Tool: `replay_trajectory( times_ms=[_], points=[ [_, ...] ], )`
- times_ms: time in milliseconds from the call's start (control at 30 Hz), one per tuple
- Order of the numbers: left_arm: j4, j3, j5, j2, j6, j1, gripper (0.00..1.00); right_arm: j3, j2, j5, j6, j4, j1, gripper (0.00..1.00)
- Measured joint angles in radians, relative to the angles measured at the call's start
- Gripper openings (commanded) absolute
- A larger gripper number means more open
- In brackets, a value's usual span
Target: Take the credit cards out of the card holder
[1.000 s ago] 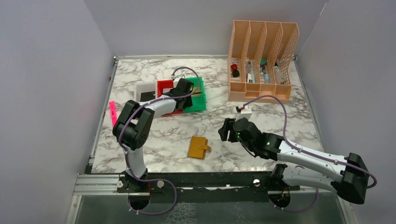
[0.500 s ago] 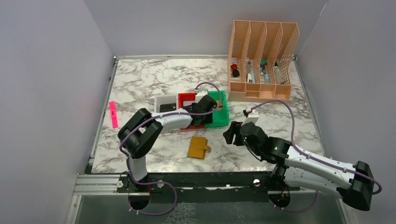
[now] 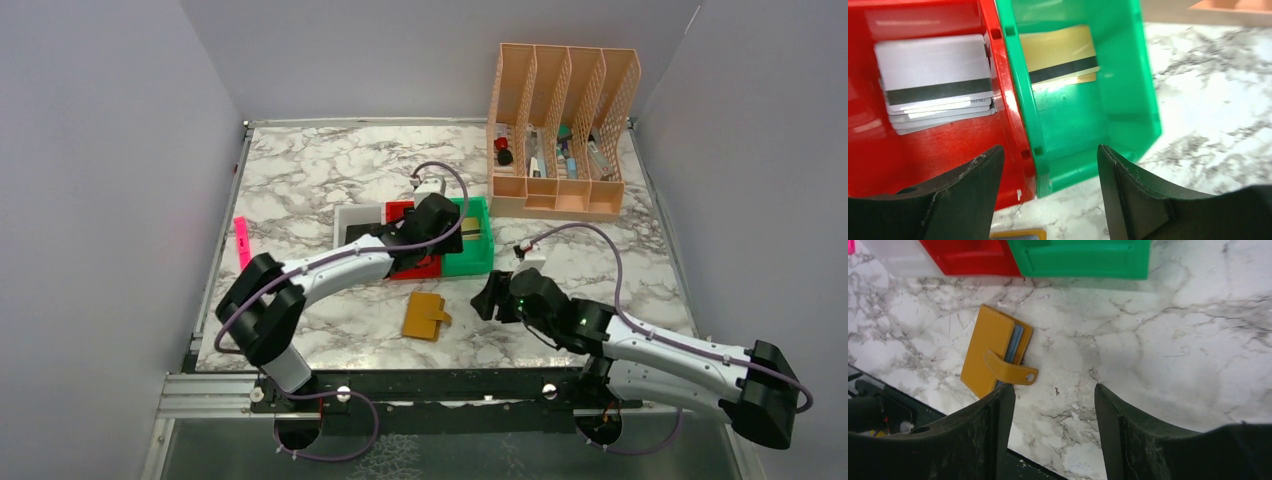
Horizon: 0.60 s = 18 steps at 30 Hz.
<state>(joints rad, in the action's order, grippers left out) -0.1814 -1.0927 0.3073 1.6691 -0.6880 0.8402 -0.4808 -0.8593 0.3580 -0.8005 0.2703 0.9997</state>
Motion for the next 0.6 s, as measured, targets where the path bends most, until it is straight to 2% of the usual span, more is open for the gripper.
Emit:
replay_trajectory(
  times_ms=[200, 367, 600],
  points=[
    [0.02, 0.116, 0.001, -0.232, 0.045, 0.0, 0.73, 0.06, -0.121, -0.164, -0.057, -0.172, 0.0, 0.63],
    [0.011, 0.32, -0.01, -0.447, 0.055, 0.0, 0.73, 0.121, -0.225, -0.291, -0.137, -0.362, 0.0, 0.75],
    [0.011, 0.554, -0.071, -0.687, 0.057, 0.0, 0.71, 0.161, -0.351, -0.378, -0.198, -0.546, 0.0, 0.82]
  ],
)
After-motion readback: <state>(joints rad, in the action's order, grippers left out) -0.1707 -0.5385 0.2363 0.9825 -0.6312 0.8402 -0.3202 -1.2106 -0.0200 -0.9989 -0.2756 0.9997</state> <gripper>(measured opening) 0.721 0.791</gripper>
